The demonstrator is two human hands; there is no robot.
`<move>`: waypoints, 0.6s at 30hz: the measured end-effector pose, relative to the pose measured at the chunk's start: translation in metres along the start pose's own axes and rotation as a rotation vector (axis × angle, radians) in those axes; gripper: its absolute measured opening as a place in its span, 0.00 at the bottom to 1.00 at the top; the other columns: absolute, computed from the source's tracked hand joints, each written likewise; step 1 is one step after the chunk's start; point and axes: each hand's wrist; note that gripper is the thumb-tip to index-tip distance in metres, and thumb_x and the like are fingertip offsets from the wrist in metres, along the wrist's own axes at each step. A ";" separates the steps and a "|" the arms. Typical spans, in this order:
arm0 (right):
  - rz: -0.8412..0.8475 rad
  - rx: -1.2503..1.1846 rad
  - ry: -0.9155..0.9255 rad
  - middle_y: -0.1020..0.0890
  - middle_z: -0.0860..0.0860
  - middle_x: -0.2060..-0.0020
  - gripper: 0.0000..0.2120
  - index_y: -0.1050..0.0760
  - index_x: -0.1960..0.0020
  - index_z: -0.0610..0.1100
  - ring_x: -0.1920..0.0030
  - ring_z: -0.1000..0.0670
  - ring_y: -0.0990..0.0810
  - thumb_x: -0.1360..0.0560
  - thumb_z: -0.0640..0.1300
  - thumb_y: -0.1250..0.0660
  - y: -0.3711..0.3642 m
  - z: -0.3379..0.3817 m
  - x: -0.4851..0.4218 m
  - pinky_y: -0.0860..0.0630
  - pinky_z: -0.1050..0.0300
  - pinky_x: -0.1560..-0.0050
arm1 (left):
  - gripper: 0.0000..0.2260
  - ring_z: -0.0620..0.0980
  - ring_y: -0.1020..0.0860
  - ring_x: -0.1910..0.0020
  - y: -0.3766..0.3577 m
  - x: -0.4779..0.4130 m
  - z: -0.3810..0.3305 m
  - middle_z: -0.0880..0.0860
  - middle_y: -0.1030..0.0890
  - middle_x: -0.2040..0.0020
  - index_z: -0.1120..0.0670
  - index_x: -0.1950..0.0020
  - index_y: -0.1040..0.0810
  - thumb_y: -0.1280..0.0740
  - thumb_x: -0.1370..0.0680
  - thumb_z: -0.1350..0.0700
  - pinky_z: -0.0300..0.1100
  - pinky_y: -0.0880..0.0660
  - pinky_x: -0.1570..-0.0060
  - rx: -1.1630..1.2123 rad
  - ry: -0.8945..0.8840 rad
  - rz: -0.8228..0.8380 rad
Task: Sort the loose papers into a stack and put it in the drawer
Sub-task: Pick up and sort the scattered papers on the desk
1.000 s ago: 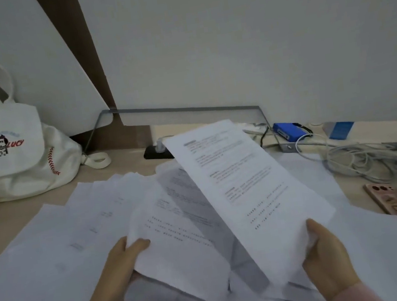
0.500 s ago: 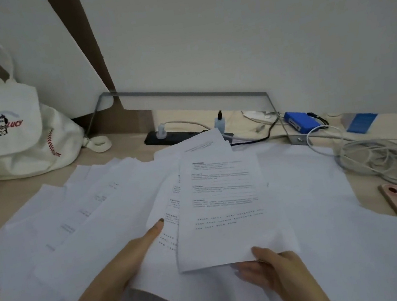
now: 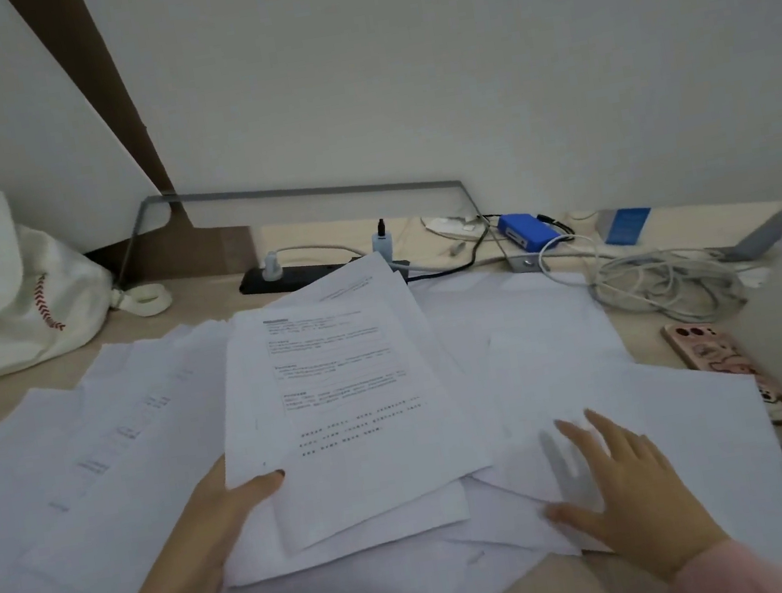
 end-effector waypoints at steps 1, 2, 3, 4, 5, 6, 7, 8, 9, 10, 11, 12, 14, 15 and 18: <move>0.133 0.061 -0.062 0.40 0.47 0.27 0.63 0.50 0.24 0.51 0.28 0.46 0.37 0.53 0.82 0.62 0.003 -0.006 0.002 0.37 0.53 0.32 | 0.15 0.51 0.21 0.47 0.001 0.001 0.002 0.48 0.19 0.48 0.49 0.43 0.24 0.32 0.26 0.64 0.45 0.26 0.49 0.016 -0.010 0.010; 0.217 0.070 -0.081 0.40 0.50 0.27 0.67 0.54 0.24 0.52 0.29 0.48 0.37 0.58 0.82 0.67 0.008 -0.005 0.008 0.35 0.56 0.34 | 0.17 0.51 0.21 0.47 0.002 0.002 0.004 0.48 0.19 0.48 0.50 0.41 0.25 0.33 0.26 0.65 0.46 0.26 0.49 0.026 -0.019 0.013; 0.228 0.079 -0.076 0.37 0.51 0.29 0.65 0.52 0.24 0.51 0.31 0.49 0.34 0.56 0.81 0.66 0.006 -0.007 0.009 0.31 0.57 0.38 | 0.19 0.53 0.21 0.45 0.003 0.004 0.005 0.49 0.19 0.46 0.51 0.38 0.26 0.33 0.26 0.66 0.48 0.26 0.45 0.032 -0.028 0.022; 0.188 0.100 -0.014 0.31 0.51 0.34 0.56 0.44 0.26 0.49 0.35 0.50 0.27 0.47 0.77 0.62 0.002 -0.009 0.009 0.27 0.58 0.44 | 0.22 0.55 0.22 0.43 0.005 0.007 0.006 0.51 0.20 0.44 0.52 0.35 0.28 0.32 0.27 0.66 0.51 0.28 0.41 0.034 -0.030 0.032; 0.097 0.171 0.063 0.24 0.50 0.41 0.43 0.35 0.30 0.47 0.44 0.50 0.20 0.39 0.68 0.55 -0.005 -0.013 0.010 0.22 0.58 0.54 | 0.25 0.56 0.23 0.42 0.007 0.010 0.006 0.52 0.20 0.42 0.52 0.33 0.29 0.30 0.29 0.66 0.53 0.29 0.38 0.038 -0.032 0.046; 0.048 0.197 0.063 0.19 0.50 0.48 0.31 0.29 0.36 0.48 0.53 0.51 0.17 0.36 0.58 0.46 -0.005 -0.012 0.010 0.22 0.60 0.63 | 0.29 0.56 0.23 0.41 0.010 0.013 0.005 0.52 0.20 0.41 0.52 0.33 0.29 0.27 0.32 0.65 0.55 0.30 0.36 0.041 -0.035 0.052; -0.002 0.210 0.058 0.18 0.49 0.51 0.23 0.29 0.39 0.48 0.56 0.50 0.17 0.34 0.49 0.40 -0.004 -0.011 0.009 0.23 0.59 0.66 | 0.31 0.55 0.23 0.42 0.013 0.016 0.004 0.51 0.20 0.41 0.50 0.33 0.29 0.26 0.35 0.63 0.56 0.30 0.36 0.048 -0.038 0.062; -0.010 0.210 0.049 0.19 0.49 0.47 0.21 0.31 0.37 0.48 0.51 0.48 0.18 0.30 0.41 0.39 -0.002 -0.010 0.006 0.23 0.57 0.60 | 0.31 0.55 0.22 0.42 0.016 0.019 0.003 0.50 0.20 0.42 0.50 0.34 0.29 0.28 0.37 0.60 0.56 0.30 0.36 0.054 -0.040 0.064; -0.015 0.239 0.019 0.22 0.49 0.43 0.20 0.34 0.34 0.49 0.46 0.47 0.20 0.26 0.39 0.41 0.002 -0.011 0.006 0.25 0.56 0.54 | 0.31 0.55 0.22 0.42 0.018 0.021 0.002 0.50 0.20 0.43 0.49 0.35 0.29 0.29 0.38 0.59 0.55 0.30 0.37 0.063 -0.040 0.066; 0.000 0.256 -0.048 0.22 0.50 0.42 0.19 0.35 0.33 0.49 0.43 0.47 0.21 0.23 0.40 0.44 0.008 -0.011 0.005 0.27 0.55 0.52 | 0.31 0.55 0.22 0.43 0.022 0.024 0.002 0.50 0.20 0.44 0.49 0.35 0.29 0.30 0.39 0.59 0.55 0.29 0.38 0.067 -0.038 0.059; -0.020 0.255 -0.127 0.21 0.49 0.44 0.17 0.35 0.35 0.49 0.45 0.46 0.21 0.22 0.40 0.45 0.016 -0.011 0.004 0.28 0.55 0.54 | 0.31 0.55 0.23 0.43 0.025 0.026 0.003 0.50 0.20 0.44 0.50 0.36 0.29 0.30 0.39 0.59 0.53 0.29 0.39 0.069 -0.041 0.053; -0.099 0.190 -0.198 0.19 0.47 0.49 0.14 0.32 0.38 0.47 0.48 0.43 0.20 0.22 0.40 0.45 0.024 -0.013 0.001 0.30 0.54 0.57 | 0.31 0.54 0.23 0.44 0.028 0.027 0.004 0.50 0.21 0.45 0.50 0.36 0.30 0.31 0.40 0.60 0.51 0.28 0.42 0.065 -0.039 0.043; -0.308 -0.067 -0.240 0.20 0.41 0.59 0.10 0.26 0.44 0.41 0.55 0.39 0.20 0.22 0.39 0.43 0.042 -0.006 -0.002 0.33 0.54 0.61 | 0.31 0.50 0.23 0.49 0.032 0.031 0.008 0.49 0.21 0.48 0.51 0.37 0.30 0.32 0.41 0.60 0.43 0.27 0.52 0.045 -0.039 0.020; -0.391 -0.184 -0.218 0.19 0.39 0.59 0.09 0.25 0.46 0.39 0.56 0.38 0.21 0.22 0.39 0.42 0.051 0.000 -0.004 0.34 0.54 0.61 | 0.31 0.47 0.24 0.52 0.033 0.032 0.010 0.49 0.22 0.49 0.51 0.38 0.31 0.32 0.41 0.61 0.40 0.29 0.56 0.034 -0.046 0.012; -0.422 -0.543 -0.058 0.20 0.46 0.55 0.12 0.24 0.42 0.42 0.49 0.40 0.21 0.21 0.40 0.41 0.080 0.029 -0.009 0.32 0.54 0.56 | 0.29 0.47 0.23 0.53 0.037 0.032 0.019 0.48 0.21 0.51 0.51 0.39 0.30 0.29 0.37 0.67 0.41 0.30 0.60 0.055 -0.018 0.032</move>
Point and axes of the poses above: each hand's wrist, its own x-axis away from the middle knuckle, its own y-axis out of the back of the hand, z = x × y
